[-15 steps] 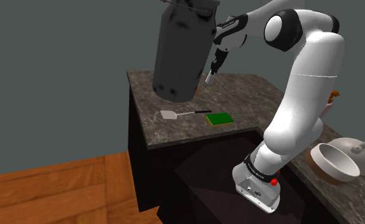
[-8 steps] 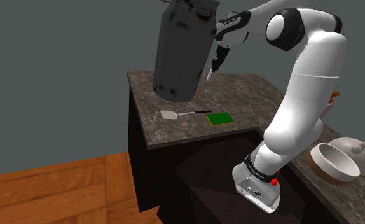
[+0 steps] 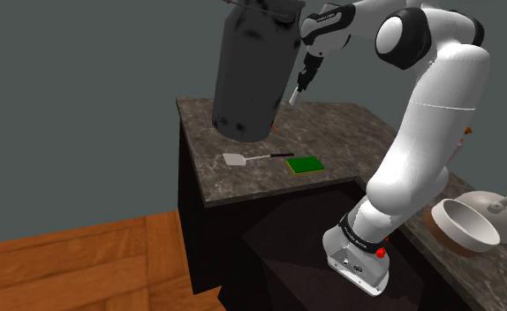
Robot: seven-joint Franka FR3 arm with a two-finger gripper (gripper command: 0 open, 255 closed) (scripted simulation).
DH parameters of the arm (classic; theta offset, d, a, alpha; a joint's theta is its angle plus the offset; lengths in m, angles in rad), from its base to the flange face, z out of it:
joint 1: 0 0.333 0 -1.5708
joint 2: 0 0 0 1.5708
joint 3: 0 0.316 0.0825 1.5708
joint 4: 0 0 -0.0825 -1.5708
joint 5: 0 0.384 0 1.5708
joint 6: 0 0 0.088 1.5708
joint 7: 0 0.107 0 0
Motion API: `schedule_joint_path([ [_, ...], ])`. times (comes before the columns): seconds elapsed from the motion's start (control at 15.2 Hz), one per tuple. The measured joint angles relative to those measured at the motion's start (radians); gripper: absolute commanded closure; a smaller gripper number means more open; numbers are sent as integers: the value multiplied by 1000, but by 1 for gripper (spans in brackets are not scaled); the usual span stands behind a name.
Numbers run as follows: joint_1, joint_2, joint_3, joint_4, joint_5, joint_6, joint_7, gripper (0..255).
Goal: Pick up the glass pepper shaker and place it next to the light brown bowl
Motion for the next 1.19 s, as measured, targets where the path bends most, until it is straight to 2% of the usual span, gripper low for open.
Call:
schedule_joint_path([
  [1.19,-6,-31,-9,202,-16,-230,5,255],
])
